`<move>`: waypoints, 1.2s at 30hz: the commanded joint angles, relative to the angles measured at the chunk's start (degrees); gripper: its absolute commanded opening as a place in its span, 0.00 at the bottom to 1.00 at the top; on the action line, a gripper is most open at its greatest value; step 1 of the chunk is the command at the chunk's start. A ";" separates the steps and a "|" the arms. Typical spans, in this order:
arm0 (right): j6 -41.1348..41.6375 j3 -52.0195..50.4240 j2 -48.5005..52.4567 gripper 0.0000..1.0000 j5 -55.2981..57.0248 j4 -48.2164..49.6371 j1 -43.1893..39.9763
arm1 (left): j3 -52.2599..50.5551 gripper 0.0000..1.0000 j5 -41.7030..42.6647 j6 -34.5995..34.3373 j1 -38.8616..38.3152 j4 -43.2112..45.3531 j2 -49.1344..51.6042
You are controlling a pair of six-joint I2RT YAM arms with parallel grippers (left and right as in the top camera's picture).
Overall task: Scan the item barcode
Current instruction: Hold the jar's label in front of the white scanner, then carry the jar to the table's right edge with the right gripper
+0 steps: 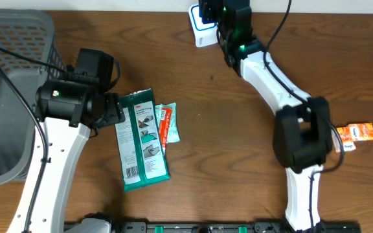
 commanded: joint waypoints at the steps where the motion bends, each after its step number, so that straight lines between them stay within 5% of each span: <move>1: 0.61 0.66 2.36 0.01 -3.67 4.11 0.11 | 0.17 0.88 -0.76 0.15 0.13 -0.20 0.00; 13: 0.66 0.66 9.57 0.01 -3.43 11.06 -0.74 | 0.17 0.88 -0.76 0.15 0.13 -0.20 0.00; 25: 3.65 0.66 5.22 0.01 -8.02 10.05 -2.84 | 0.20 0.88 -0.76 0.15 0.13 -0.20 0.00; 29: 3.63 0.66 -5.14 0.01 -11.06 -1.05 -3.17 | 0.20 0.88 -0.76 0.13 0.13 -0.20 0.00; 36: -4.20 0.66 -26.49 0.01 -10.95 -36.57 -4.92 | 0.20 0.88 -0.76 0.15 0.13 -0.20 0.00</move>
